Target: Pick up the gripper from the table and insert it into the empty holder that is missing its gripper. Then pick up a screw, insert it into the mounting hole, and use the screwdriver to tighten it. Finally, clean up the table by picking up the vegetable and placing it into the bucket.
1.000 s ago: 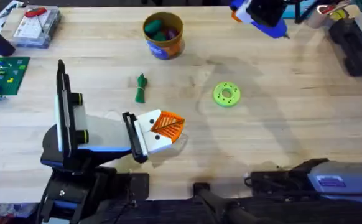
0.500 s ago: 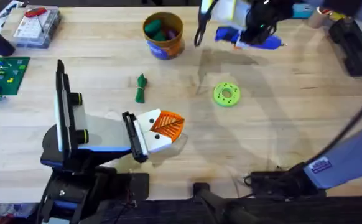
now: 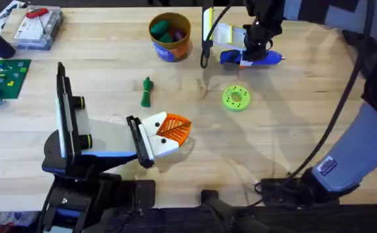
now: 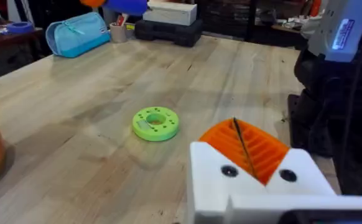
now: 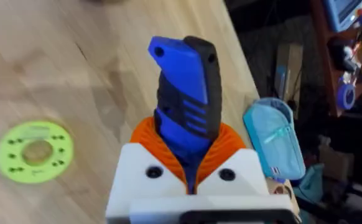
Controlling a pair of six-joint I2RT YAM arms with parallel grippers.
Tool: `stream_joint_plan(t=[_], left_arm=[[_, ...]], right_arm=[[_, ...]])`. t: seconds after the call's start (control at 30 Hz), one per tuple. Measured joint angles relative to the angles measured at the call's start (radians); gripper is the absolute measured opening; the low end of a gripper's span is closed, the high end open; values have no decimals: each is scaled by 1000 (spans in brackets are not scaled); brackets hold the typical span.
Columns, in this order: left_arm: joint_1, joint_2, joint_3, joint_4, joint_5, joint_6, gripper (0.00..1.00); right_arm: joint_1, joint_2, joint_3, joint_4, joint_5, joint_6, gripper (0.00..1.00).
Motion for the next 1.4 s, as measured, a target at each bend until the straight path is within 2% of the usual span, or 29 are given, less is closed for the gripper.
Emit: stream_joint_plan(t=[0.1,0.13,0.17,0.3,0.33,0.37,0.4,0.5,0.53,0.57,0.63,0.7,0.83,0.93,1.13,1.4], left_arm=[[0,0,0,0,0,0,11],[0,0,0,0,0,0,11],[0,0,0,0,0,0,11],[0,0,0,0,-1,0,11],[0,0,0,1,-1,2,50],[0,0,0,1,-3,3,169],[0,0,0,0,-4,3,316],[0,0,0,0,-4,3,783],[0,0,0,1,-4,1,902],[0,0,0,2,-6,-1,965],[0,0,0,7,-16,-12,985],[0,0,0,13,-41,-51,986],[0,0,1,21,-141,-161,986],[0,1,27,-24,-235,-186,986],[0,86,185,-238,-456,-140,985],[0,464,565,-521,-697,-42,985]], right_arm=[[-4,0,0,0,0,0,20],[-6,0,0,0,0,-1,39],[-8,0,0,-1,0,0,111],[-14,-2,0,-2,5,-3,688],[-15,-3,0,-3,7,-3,842],[-15,-4,0,-4,8,-2,940],[-15,-4,0,-4,8,1,979],[-15,-5,0,-6,9,27,994],[-15,-7,0,-7,8,45,994],[-15,-11,0,-8,8,67,994],[-14,-29,0,-10,8,126,994],[-14,-60,0,-12,8,187,994],[-14,-162,0,-13,8,342,995],[-14,-266,0,-26,8,469,995],[-10,-488,2,-78,8,748,995],[-7,-749,3,-162,8,1116,995]])
